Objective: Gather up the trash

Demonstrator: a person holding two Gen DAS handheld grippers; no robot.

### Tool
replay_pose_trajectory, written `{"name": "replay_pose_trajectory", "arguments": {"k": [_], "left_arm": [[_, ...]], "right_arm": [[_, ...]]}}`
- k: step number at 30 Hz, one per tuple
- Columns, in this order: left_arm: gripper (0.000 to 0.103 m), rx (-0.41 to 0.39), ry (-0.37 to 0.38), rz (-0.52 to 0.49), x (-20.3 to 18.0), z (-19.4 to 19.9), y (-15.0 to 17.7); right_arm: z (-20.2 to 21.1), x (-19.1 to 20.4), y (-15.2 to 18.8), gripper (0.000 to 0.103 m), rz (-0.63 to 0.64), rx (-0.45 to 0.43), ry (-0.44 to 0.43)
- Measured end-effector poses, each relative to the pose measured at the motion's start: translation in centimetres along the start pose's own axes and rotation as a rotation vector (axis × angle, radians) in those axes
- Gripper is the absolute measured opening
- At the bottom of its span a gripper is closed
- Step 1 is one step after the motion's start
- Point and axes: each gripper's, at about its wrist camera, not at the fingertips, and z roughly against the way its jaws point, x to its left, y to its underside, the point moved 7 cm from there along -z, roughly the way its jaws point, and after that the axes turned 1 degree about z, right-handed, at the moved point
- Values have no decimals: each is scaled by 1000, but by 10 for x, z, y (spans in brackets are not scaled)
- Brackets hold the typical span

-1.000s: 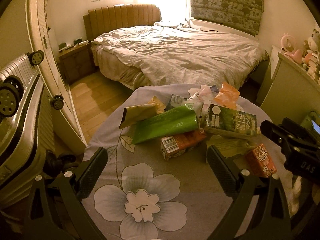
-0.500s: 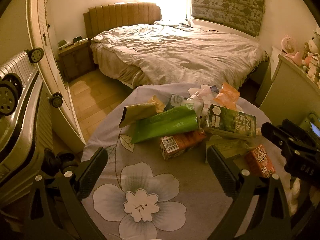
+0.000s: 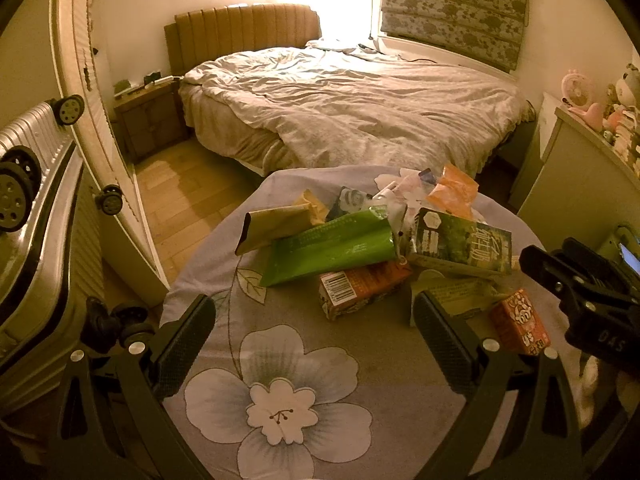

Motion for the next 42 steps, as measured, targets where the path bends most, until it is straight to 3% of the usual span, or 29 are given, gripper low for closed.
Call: {"name": "replay_pose_trajectory", "arguments": {"k": [23,27,33,36,40,42], "left_arm": [[98,19,17,5,-1,-4,2],[98,28,51,6,3,-9,2],[98,-6,236,56,47,-34,-11],[98,-7,286,41,61,-51,-23],[98,-1,317,-124,55,-75,-34],[97,3,318,-228,47,-84,-35]], "right_arm": [[-5,-7,4,99,13,5,4],[-7,-9,5,99,54,4,5],[-6,7,-5,99,360,-25,-45],[-19,18,-6,99,556,15,-58],[-49,29,5,98,781,94,-89],[-60,29,7,97,828,123,-98]]}}
